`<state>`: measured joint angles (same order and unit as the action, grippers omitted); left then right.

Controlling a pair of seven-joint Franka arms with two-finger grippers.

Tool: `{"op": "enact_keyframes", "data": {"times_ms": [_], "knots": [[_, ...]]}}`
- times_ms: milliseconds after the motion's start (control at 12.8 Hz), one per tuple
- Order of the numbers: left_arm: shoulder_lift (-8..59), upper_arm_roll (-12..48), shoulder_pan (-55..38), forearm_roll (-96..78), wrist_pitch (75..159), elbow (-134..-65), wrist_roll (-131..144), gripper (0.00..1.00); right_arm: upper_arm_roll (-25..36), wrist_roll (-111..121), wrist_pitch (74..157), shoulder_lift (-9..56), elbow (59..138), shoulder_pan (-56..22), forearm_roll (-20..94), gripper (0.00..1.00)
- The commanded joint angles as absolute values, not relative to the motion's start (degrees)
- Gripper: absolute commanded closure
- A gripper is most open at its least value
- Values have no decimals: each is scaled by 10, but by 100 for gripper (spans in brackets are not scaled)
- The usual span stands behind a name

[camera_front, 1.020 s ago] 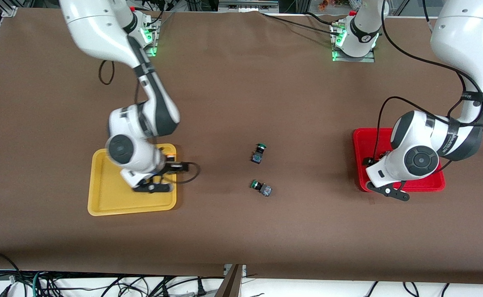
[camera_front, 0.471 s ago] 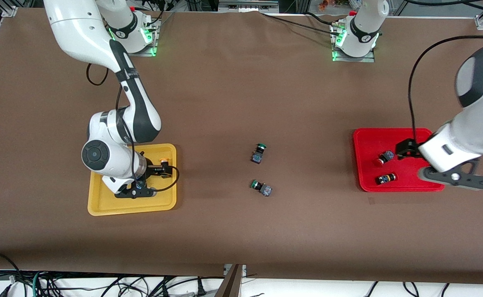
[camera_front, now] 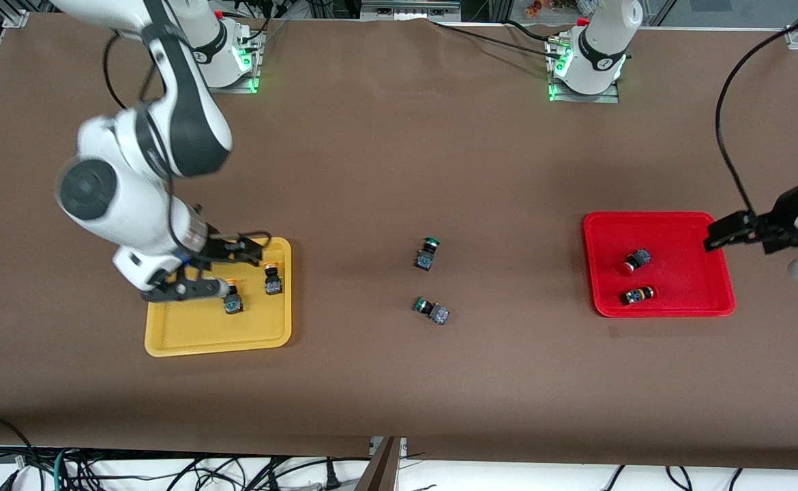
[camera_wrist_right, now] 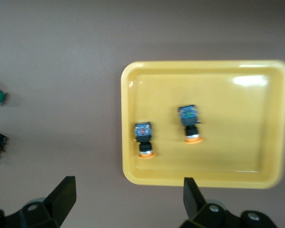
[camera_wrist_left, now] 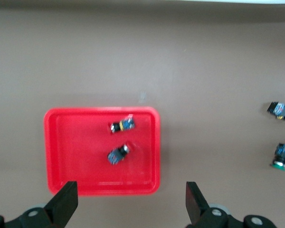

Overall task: Place red and yellow buttons in trays
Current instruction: 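Open both grippers over the trays and lift them away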

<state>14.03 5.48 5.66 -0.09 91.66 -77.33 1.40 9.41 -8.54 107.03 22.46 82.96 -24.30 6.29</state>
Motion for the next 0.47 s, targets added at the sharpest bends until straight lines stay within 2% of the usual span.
{"op": "enact_keyframes", "data": {"times_ms": [0, 157, 392], "knots": [[-40, 37, 23, -7, 995, -1011, 25, 0, 97, -83, 1022, 153, 848, -243, 26, 0], [-41, 37, 19, -7, 995, -1025, 24, 0, 104, -84, 970, 139, 848, -239, 39, 0], [-14, 38, 24, -7, 976, -990, 24, 0, 113, -86, 947, 117, 849, -239, 44, 0]]}}
